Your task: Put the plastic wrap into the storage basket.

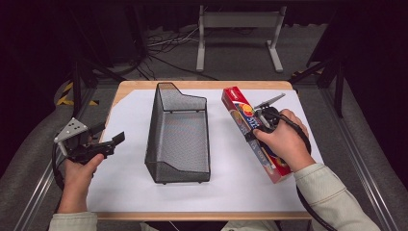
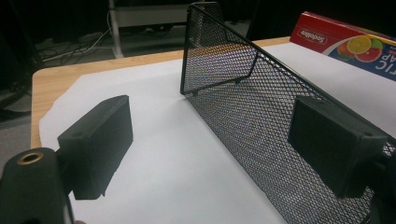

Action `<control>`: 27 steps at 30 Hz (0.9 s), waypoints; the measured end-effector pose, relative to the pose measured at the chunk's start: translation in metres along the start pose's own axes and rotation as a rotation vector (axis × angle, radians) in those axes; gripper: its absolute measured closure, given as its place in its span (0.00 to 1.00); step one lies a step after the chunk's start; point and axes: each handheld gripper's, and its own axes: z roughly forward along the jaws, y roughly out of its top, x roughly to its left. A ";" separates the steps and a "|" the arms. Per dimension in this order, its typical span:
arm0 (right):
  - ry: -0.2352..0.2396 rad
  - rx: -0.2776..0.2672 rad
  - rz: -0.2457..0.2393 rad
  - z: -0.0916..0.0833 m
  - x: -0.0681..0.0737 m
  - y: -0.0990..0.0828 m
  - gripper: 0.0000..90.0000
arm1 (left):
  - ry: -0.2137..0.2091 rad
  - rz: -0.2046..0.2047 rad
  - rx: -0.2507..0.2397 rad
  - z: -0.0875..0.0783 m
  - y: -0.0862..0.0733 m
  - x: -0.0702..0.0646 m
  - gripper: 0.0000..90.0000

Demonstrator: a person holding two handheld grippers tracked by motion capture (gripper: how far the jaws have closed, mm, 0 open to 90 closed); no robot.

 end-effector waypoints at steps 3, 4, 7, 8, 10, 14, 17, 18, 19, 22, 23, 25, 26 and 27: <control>0.000 -0.001 0.000 -0.005 0.003 0.000 0.44 | 0.000 0.001 0.001 0.000 0.000 0.000 0.16; 0.002 -0.002 0.002 -0.006 0.004 0.000 0.44 | 0.001 -0.002 0.001 0.000 0.000 0.000 0.16; 0.001 0.002 -0.010 -0.010 0.010 0.001 0.44 | -0.001 0.006 0.004 0.001 0.000 0.000 0.16; 0.004 -0.001 -0.010 -0.011 0.013 0.002 0.44 | -0.001 0.006 0.004 0.001 0.000 0.000 0.16; 0.009 -0.002 -0.019 -0.013 0.017 0.003 0.44 | -0.001 0.006 0.003 0.000 0.000 0.000 0.16; 0.036 -0.004 -0.039 -0.017 0.032 0.008 0.44 | 0.001 0.002 0.002 0.000 0.000 0.000 0.16; 0.044 -0.005 -0.054 -0.019 0.044 0.012 0.44 | 0.000 0.002 0.002 0.000 0.000 0.000 0.16; 0.044 -0.005 -0.054 -0.019 0.044 0.012 0.44 | 0.001 0.003 0.003 0.000 0.000 0.000 0.16; 0.047 -0.009 -0.058 -0.020 0.047 0.013 0.44 | 0.001 0.003 0.003 0.000 0.000 0.000 0.16; 0.056 -0.020 -0.070 -0.021 0.058 0.017 0.44 | 0.000 0.002 0.003 0.000 0.000 0.000 0.16; 0.059 -0.020 -0.071 -0.021 0.062 0.018 0.44 | 0.000 0.002 0.003 0.000 0.000 0.000 0.16; 0.062 -0.019 -0.080 -0.022 0.069 0.020 0.44 | 0.000 0.002 0.003 -0.001 0.000 0.000 0.16; 0.061 -0.017 -0.084 -0.022 0.071 0.021 0.44 | -0.001 0.002 0.003 -0.001 0.000 0.001 0.16; 0.062 -0.016 -0.090 -0.022 0.075 0.023 0.44 | -0.001 0.002 0.003 -0.001 0.000 0.001 0.16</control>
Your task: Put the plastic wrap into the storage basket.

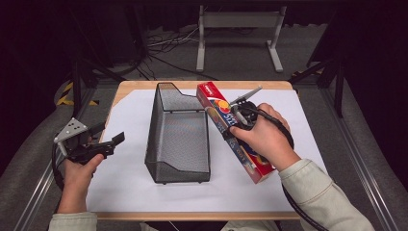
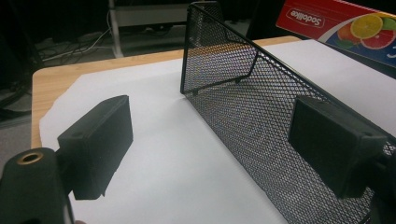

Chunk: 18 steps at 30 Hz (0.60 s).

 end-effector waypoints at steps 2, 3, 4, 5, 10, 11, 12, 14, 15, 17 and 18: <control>0.007 0.001 -0.003 0.000 0.006 0.003 0.44 | 0.000 0.000 0.000 0.000 0.000 0.000 0.16; 0.010 0.000 -0.007 0.000 0.008 0.004 0.44 | 0.000 0.000 0.000 0.000 0.000 0.000 0.16; 0.012 0.000 -0.009 0.000 0.011 0.005 0.44 | 0.000 0.001 0.000 0.000 0.000 0.000 0.16; 0.013 0.000 -0.012 0.001 0.014 0.006 0.44 | 0.000 0.001 0.000 0.000 0.000 0.000 0.16; 0.026 0.015 -0.019 0.005 0.025 0.014 0.44 | -0.006 -0.007 -0.004 0.000 0.000 0.000 0.16; 0.024 0.015 -0.020 0.006 0.028 0.016 0.44 | -0.007 -0.007 -0.004 0.000 0.000 0.000 0.16; 0.025 0.013 -0.027 0.007 0.031 0.018 0.44 | -0.006 -0.002 -0.004 0.000 0.000 0.000 0.16; 0.027 0.012 -0.035 0.009 0.035 0.021 0.44 | -0.005 -0.001 -0.001 0.000 0.000 0.000 0.16; 0.027 0.012 -0.035 0.009 0.035 0.021 0.44 | -0.005 -0.001 -0.001 0.000 0.000 0.000 0.16; 0.030 0.012 -0.041 0.009 0.040 0.023 0.44 | -0.004 -0.002 -0.002 0.000 0.000 0.000 0.16; 0.031 0.013 -0.042 0.009 0.041 0.024 0.44 | -0.005 -0.003 -0.002 0.000 0.000 0.001 0.16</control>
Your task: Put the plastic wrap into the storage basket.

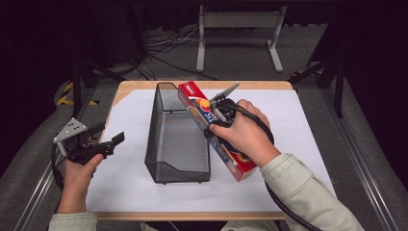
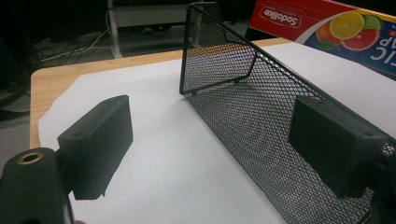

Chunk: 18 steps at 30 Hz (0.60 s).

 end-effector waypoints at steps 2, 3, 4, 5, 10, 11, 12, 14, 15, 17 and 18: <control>0.006 0.000 0.002 0.001 0.005 0.003 0.44 | -0.002 -0.002 -0.001 -0.001 0.000 0.000 0.16; 0.008 0.000 0.002 0.001 0.006 0.004 0.44 | -0.002 -0.002 -0.001 -0.001 0.000 0.000 0.16; 0.008 0.000 0.002 0.001 0.006 0.004 0.44 | -0.001 -0.003 -0.004 -0.001 0.000 0.000 0.16; 0.006 0.002 0.003 0.002 0.008 0.006 0.44 | -0.001 -0.003 -0.004 -0.001 0.000 0.000 0.16; 0.003 0.005 0.001 0.006 0.014 0.010 0.44 | 0.001 -0.004 -0.004 -0.001 0.000 0.001 0.16; 0.002 0.008 0.001 0.007 0.015 0.011 0.44 | 0.002 -0.001 -0.003 -0.001 0.000 0.001 0.16; 0.002 0.008 0.003 0.009 0.016 0.012 0.44 | 0.002 -0.003 -0.002 -0.001 0.000 0.001 0.16; -0.006 0.008 0.008 0.011 0.017 0.014 0.44 | 0.003 -0.003 -0.002 -0.001 0.000 0.001 0.16; -0.008 0.008 0.007 0.012 0.018 0.015 0.44 | 0.004 -0.007 -0.003 -0.001 -0.001 0.001 0.16; -0.011 0.011 0.010 0.014 0.020 0.016 0.44 | 0.004 -0.007 -0.005 -0.001 -0.001 0.001 0.16; -0.010 0.009 0.008 0.015 0.022 0.016 0.44 | 0.005 -0.006 -0.003 -0.002 -0.001 0.001 0.16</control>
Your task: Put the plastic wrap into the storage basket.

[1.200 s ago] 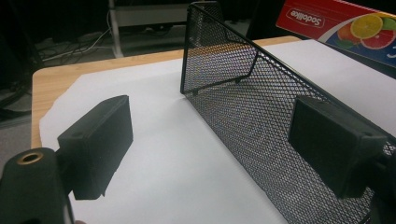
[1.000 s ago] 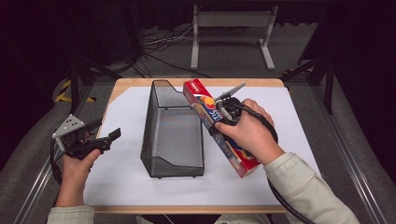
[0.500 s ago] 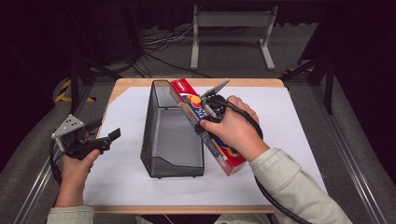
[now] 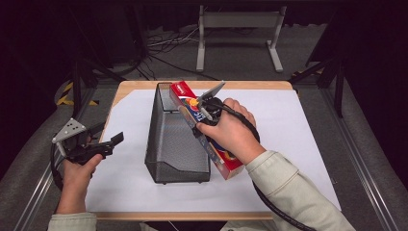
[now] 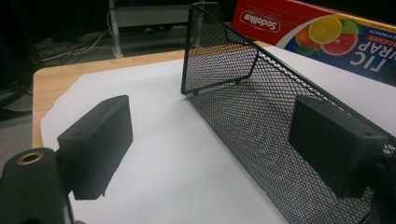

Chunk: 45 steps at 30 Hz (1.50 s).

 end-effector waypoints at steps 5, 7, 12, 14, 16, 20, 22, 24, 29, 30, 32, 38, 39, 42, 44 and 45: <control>0.002 0.003 0.007 0.008 0.007 0.004 0.44 | 0.000 0.003 0.000 0.000 0.000 0.000 0.16; -0.003 0.002 0.009 0.012 0.010 0.006 0.44 | 0.000 0.004 0.001 0.000 0.000 0.000 0.16; -0.001 0.004 0.014 0.019 0.017 0.010 0.44 | 0.001 0.000 -0.001 0.000 0.000 0.001 0.16; 0.000 0.004 0.017 0.021 0.018 0.011 0.44 | 0.000 -0.002 -0.001 -0.001 -0.001 0.001 0.16; -0.001 0.009 0.024 0.024 0.020 0.012 0.44 | 0.001 -0.004 -0.005 -0.001 0.000 0.002 0.16; -0.009 0.019 0.030 0.030 0.023 0.011 0.44 | 0.000 -0.001 -0.003 -0.001 0.000 0.001 0.16; -0.013 0.022 0.025 0.031 0.024 0.011 0.44 | 0.000 0.000 -0.001 -0.001 0.000 0.001 0.16; -0.006 0.039 0.031 0.038 0.025 0.011 0.43 | -0.001 0.006 0.001 0.000 0.000 0.001 0.16; -0.012 0.053 0.043 0.047 0.025 0.013 0.43 | 0.000 0.004 0.002 0.000 0.000 0.001 0.16; -0.012 0.053 0.043 0.047 0.025 0.013 0.43 | 0.000 0.004 0.002 0.000 0.000 0.001 0.16; -0.008 0.078 0.042 0.052 0.026 0.013 0.43 | 0.000 0.001 0.000 0.000 0.000 0.002 0.16; -0.021 0.104 0.044 0.060 0.028 0.015 0.43 | -0.003 0.001 -0.002 -0.001 0.000 0.002 0.16; -0.022 0.108 0.044 0.062 0.028 0.016 0.43 | -0.003 0.001 -0.002 0.000 0.000 0.002 0.16; -0.033 0.118 0.043 0.066 0.029 0.017 0.43 | -0.001 0.000 -0.001 -0.001 0.000 0.002 0.16; -0.036 0.122 0.044 0.067 0.029 0.017 0.43 | -0.001 0.000 -0.001 -0.001 0.000 0.002 0.16; -0.036 0.130 0.046 0.068 0.029 0.018 0.43 | -0.001 0.000 -0.001 -0.001 0.000 0.002 0.16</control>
